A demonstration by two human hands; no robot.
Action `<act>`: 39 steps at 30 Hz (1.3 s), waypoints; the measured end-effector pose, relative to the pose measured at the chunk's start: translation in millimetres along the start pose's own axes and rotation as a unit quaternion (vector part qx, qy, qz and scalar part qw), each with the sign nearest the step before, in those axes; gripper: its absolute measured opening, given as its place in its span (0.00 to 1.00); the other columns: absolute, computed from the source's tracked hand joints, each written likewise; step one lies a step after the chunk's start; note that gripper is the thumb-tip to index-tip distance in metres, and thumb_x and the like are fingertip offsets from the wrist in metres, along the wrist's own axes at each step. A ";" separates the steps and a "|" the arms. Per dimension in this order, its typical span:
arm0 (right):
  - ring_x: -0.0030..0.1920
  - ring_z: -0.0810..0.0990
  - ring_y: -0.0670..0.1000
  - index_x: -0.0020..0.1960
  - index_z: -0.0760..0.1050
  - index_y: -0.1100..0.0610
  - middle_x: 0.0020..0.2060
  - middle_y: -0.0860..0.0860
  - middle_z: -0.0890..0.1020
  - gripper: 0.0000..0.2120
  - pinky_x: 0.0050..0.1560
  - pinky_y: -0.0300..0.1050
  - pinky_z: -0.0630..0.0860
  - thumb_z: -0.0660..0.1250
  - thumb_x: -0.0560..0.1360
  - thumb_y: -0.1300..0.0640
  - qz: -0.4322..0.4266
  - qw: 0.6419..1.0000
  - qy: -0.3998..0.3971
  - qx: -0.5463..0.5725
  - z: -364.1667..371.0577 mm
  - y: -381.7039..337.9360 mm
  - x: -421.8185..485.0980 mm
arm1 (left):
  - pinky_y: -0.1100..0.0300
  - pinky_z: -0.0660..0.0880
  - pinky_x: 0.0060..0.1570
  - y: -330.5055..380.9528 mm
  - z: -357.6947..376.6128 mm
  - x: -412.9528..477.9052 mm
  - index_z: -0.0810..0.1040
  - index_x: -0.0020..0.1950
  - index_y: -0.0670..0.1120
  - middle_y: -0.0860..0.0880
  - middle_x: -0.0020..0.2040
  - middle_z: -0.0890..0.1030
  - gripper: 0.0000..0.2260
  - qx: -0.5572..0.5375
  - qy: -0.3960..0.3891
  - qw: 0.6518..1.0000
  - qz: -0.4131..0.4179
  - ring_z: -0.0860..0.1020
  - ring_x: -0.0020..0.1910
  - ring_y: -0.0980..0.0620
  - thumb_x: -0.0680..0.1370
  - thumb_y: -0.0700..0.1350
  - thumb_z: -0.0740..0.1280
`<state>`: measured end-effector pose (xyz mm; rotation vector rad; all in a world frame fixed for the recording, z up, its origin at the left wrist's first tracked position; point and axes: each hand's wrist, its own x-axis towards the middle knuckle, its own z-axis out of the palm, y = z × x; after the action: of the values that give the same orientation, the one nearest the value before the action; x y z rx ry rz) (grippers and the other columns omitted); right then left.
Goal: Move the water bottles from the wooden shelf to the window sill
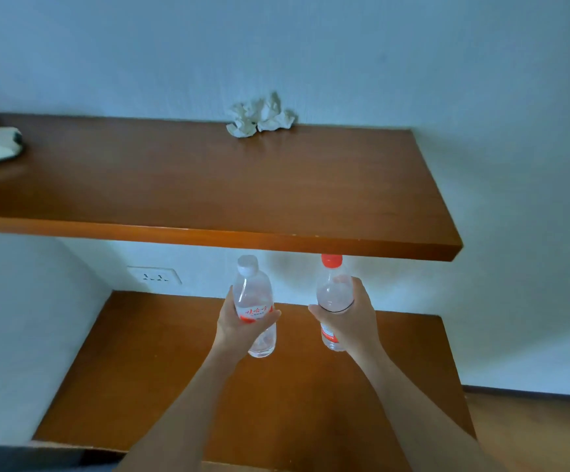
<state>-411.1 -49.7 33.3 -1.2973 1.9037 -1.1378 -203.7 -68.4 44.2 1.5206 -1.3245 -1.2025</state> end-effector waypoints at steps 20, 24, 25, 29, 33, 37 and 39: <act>0.50 0.80 0.49 0.61 0.66 0.45 0.51 0.45 0.77 0.29 0.40 0.36 0.74 0.79 0.68 0.52 -0.048 0.982 -0.154 0.100 61.8 -80.9 -46.8 | 0.63 0.80 0.40 23.3 -94.1 -74.2 0.74 0.58 0.52 0.49 0.48 0.83 0.24 -0.099 0.132 0.985 0.055 0.84 0.48 0.50 0.66 0.51 0.78; 0.50 0.81 0.49 0.63 0.68 0.46 0.51 0.45 0.79 0.31 0.41 0.37 0.76 0.79 0.66 0.47 -0.082 0.959 -0.245 0.119 92.1 -97.6 -63.4 | 0.60 0.82 0.43 13.5 -122.6 -104.3 0.72 0.61 0.51 0.49 0.48 0.83 0.27 -0.089 0.215 0.971 0.057 0.83 0.48 0.50 0.67 0.52 0.79; 0.50 0.81 0.50 0.63 0.68 0.45 0.51 0.45 0.79 0.32 0.41 0.37 0.77 0.79 0.64 0.44 -0.090 0.952 -0.268 0.120 98.7 -101.3 -67.5 | 0.59 0.82 0.43 11.2 -128.7 -114.0 0.72 0.62 0.51 0.49 0.48 0.83 0.28 -0.088 0.239 0.966 0.053 0.84 0.48 0.49 0.67 0.53 0.79; 0.50 0.81 0.49 0.61 0.68 0.39 0.51 0.41 0.78 0.31 0.42 0.33 0.78 0.76 0.61 0.39 -0.144 0.915 -0.357 0.120 124.0 -118.4 -90.3 | 0.57 0.82 0.41 2.9 -152.4 -159.9 0.75 0.57 0.46 0.46 0.45 0.83 0.24 -0.089 0.338 0.936 0.039 0.84 0.44 0.46 0.66 0.51 0.79; 0.50 0.81 0.47 0.62 0.67 0.39 0.52 0.39 0.78 0.30 0.40 0.31 0.76 0.79 0.66 0.43 -0.187 0.869 -0.442 0.122 147.1 -140.7 -130.9 | 0.59 0.81 0.41 -6.0 -173.5 -217.7 0.75 0.56 0.45 0.44 0.44 0.83 0.22 -0.100 0.432 0.896 0.017 0.84 0.43 0.49 0.68 0.43 0.80; 0.48 0.83 0.49 0.57 0.69 0.40 0.49 0.42 0.81 0.25 0.41 0.36 0.79 0.80 0.67 0.48 -0.215 0.815 -0.520 0.136 169.0 -162.0 -182.7 | 0.64 0.78 0.38 -11.4 -188.4 -280.6 0.76 0.54 0.42 0.47 0.41 0.83 0.18 -0.111 0.522 0.846 -0.005 0.83 0.39 0.53 0.68 0.38 0.79; 0.50 0.83 0.48 0.58 0.70 0.41 0.49 0.42 0.82 0.27 0.47 0.41 0.80 0.80 0.66 0.45 -0.226 0.786 -0.556 0.145 179.2 -172.2 -212.4 | 0.65 0.77 0.38 -15.0 -195.4 -313.7 0.76 0.54 0.42 0.47 0.40 0.82 0.18 -0.115 0.562 0.819 -0.015 0.81 0.38 0.54 0.69 0.36 0.78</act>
<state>-109.3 59.1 96.1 -1.7147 0.5355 -0.5390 -14.8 237.7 130.5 1.6185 -0.3281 -0.2645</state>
